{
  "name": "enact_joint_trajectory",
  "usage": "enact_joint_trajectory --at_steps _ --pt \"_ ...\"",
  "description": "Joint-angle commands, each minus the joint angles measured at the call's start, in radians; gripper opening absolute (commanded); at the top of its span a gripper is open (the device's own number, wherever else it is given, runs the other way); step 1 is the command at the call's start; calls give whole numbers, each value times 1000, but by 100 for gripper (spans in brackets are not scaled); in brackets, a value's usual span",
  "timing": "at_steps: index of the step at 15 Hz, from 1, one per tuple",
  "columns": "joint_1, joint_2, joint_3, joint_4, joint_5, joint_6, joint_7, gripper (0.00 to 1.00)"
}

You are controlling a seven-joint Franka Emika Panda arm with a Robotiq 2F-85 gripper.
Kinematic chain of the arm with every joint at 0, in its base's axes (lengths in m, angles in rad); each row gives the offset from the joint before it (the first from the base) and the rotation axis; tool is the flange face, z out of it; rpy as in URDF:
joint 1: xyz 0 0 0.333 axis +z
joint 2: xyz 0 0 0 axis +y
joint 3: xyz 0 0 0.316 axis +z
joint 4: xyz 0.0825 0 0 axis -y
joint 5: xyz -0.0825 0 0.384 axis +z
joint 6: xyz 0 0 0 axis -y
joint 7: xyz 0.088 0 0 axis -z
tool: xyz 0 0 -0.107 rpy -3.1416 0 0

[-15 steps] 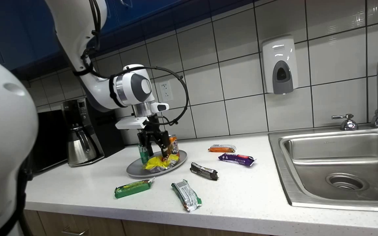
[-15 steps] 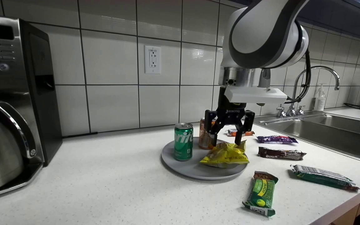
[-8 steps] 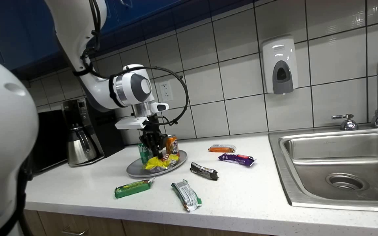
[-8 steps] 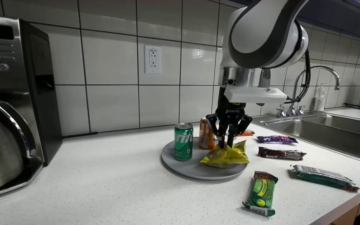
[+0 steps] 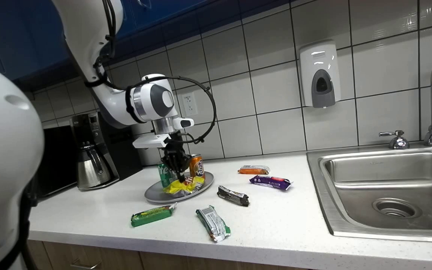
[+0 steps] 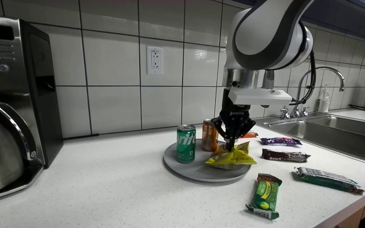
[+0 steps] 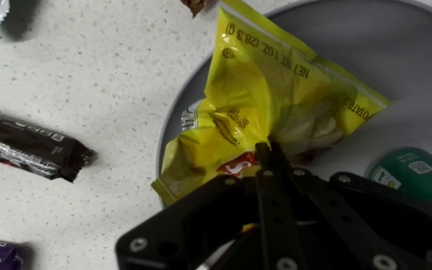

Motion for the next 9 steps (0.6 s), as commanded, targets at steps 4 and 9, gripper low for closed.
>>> enact_joint_trajectory --at_steps 4,9 --pt "2 -113 8 -8 21 -118 -41 0" --pt "5 -230 39 -10 34 -238 -77 0"
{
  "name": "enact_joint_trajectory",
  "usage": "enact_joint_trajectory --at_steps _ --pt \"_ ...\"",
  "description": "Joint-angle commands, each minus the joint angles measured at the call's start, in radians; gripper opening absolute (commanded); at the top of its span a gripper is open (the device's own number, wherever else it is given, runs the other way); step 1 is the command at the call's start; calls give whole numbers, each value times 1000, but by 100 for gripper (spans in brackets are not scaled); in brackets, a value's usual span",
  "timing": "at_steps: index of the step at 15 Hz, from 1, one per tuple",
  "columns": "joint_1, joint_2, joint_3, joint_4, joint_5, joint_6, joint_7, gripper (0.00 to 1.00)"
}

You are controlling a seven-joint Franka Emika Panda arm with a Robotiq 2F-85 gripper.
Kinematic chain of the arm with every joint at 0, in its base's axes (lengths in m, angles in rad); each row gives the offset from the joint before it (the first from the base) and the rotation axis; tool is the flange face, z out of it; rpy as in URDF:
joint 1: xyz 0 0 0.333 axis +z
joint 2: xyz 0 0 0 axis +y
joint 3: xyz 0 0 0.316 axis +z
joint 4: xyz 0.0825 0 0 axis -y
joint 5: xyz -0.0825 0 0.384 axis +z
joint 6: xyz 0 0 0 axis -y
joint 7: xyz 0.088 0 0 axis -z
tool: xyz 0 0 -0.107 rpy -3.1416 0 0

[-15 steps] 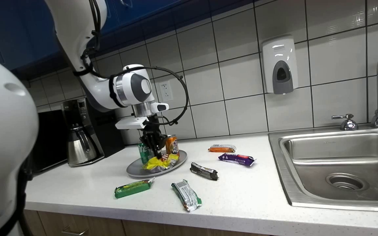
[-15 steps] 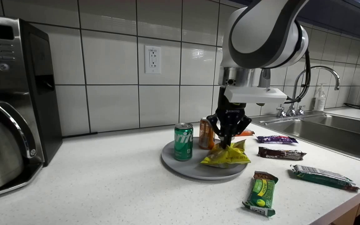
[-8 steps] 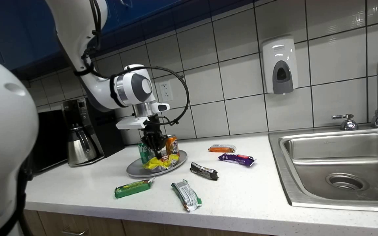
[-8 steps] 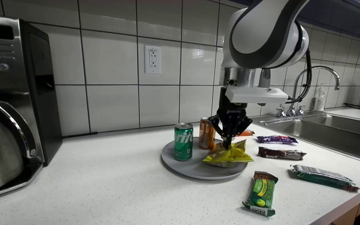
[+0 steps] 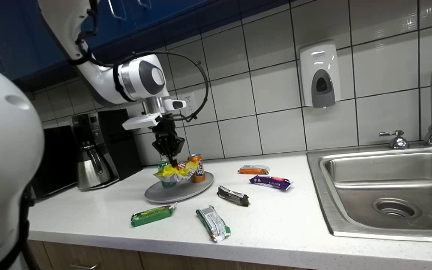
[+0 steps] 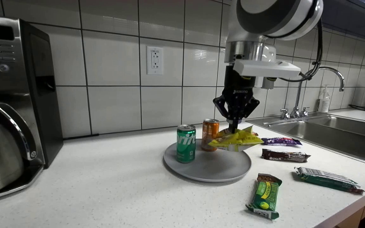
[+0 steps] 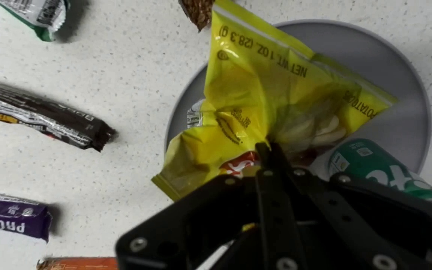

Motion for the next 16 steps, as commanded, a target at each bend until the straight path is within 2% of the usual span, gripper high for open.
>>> enact_joint_trajectory --at_steps 1,5,16 --pt "4 -96 25 -8 24 -99 -47 0" --pt "16 -119 51 2 36 -124 -70 0" --pt "79 -33 120 50 72 -79 -71 0"
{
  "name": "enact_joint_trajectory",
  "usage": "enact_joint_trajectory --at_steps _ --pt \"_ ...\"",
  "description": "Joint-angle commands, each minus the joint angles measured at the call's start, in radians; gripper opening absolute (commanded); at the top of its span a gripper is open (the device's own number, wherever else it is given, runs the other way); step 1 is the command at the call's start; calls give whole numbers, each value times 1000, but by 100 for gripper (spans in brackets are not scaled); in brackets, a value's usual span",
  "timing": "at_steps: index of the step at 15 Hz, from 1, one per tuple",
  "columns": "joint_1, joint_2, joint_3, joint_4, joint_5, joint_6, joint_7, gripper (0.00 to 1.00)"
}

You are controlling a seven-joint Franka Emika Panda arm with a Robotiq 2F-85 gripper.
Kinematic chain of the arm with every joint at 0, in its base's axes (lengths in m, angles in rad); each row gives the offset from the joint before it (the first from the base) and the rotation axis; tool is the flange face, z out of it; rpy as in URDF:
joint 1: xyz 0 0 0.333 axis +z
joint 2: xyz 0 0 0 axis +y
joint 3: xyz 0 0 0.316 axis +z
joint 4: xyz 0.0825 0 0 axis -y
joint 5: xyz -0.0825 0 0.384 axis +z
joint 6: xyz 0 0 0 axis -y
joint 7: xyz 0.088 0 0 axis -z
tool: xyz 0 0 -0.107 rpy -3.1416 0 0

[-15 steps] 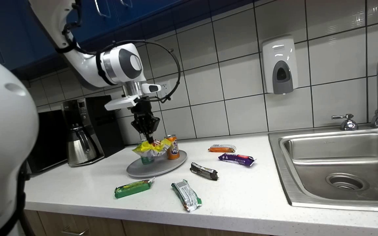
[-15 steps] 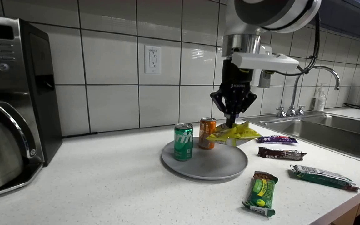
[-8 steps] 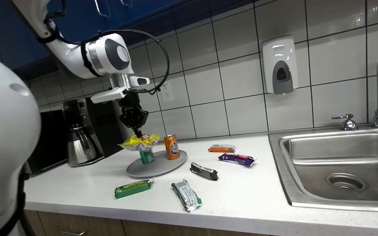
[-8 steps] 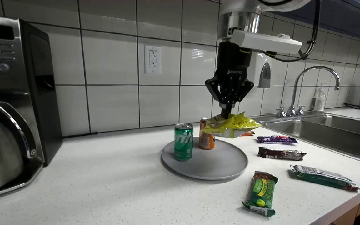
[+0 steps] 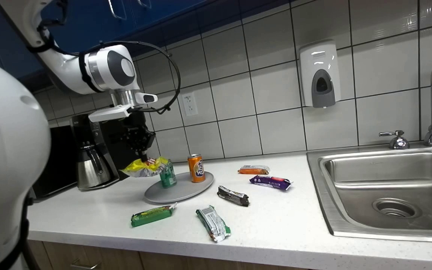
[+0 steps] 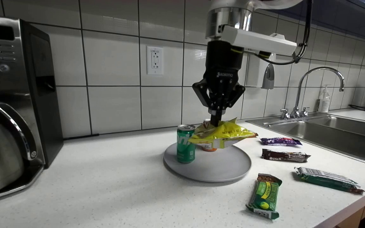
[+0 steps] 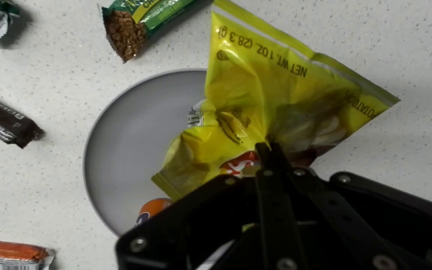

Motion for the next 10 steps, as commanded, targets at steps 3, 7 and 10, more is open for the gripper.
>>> enact_joint_trajectory --at_steps 3,7,10 --pt "25 89 34 62 13 35 -10 0" --pt "53 153 49 102 11 72 -6 0" --pt "78 193 61 136 8 75 -6 0"
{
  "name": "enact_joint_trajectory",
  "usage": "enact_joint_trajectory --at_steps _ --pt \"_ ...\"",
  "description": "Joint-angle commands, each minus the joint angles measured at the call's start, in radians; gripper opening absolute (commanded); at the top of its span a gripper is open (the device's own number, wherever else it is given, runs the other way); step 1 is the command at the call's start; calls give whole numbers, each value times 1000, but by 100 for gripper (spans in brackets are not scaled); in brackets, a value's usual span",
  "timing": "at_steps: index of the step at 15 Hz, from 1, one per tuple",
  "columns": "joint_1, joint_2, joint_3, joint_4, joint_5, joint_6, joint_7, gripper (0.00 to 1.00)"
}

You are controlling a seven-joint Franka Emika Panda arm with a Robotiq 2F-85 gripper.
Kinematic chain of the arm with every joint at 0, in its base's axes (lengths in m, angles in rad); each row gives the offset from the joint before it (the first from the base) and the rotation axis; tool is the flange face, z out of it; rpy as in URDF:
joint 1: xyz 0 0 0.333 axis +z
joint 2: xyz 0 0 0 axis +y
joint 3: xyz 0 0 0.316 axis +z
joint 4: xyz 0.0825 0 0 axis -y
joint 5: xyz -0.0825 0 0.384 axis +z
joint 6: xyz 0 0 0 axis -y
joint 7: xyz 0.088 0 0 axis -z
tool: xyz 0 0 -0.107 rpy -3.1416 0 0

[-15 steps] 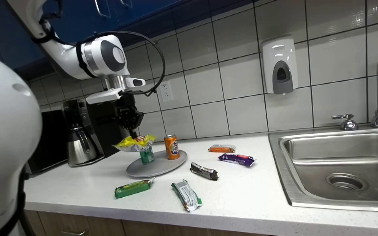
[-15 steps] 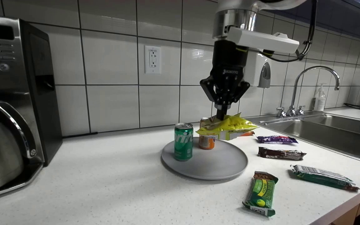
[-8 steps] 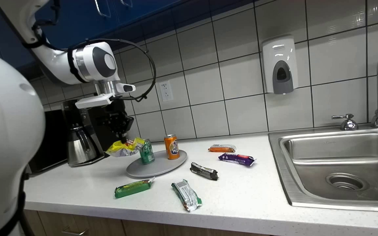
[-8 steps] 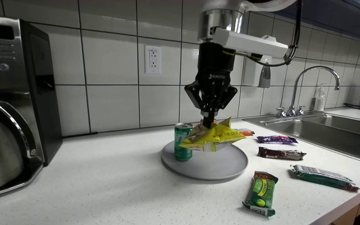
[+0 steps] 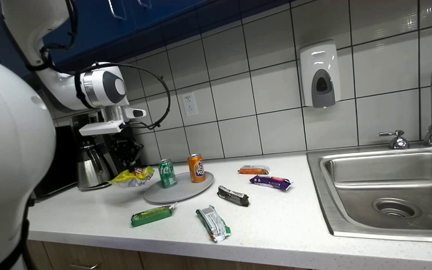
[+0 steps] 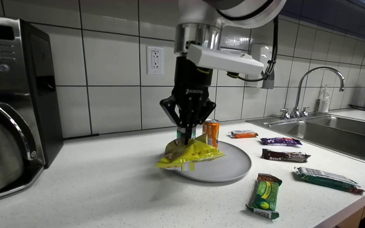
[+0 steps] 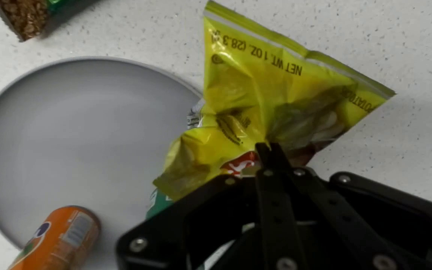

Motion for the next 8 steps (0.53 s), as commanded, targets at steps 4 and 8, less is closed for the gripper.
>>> enact_joint_trajectory --at_steps 4,8 --pt "52 82 28 94 2 -9 -1 0" --pt "84 121 36 134 -3 -13 5 0"
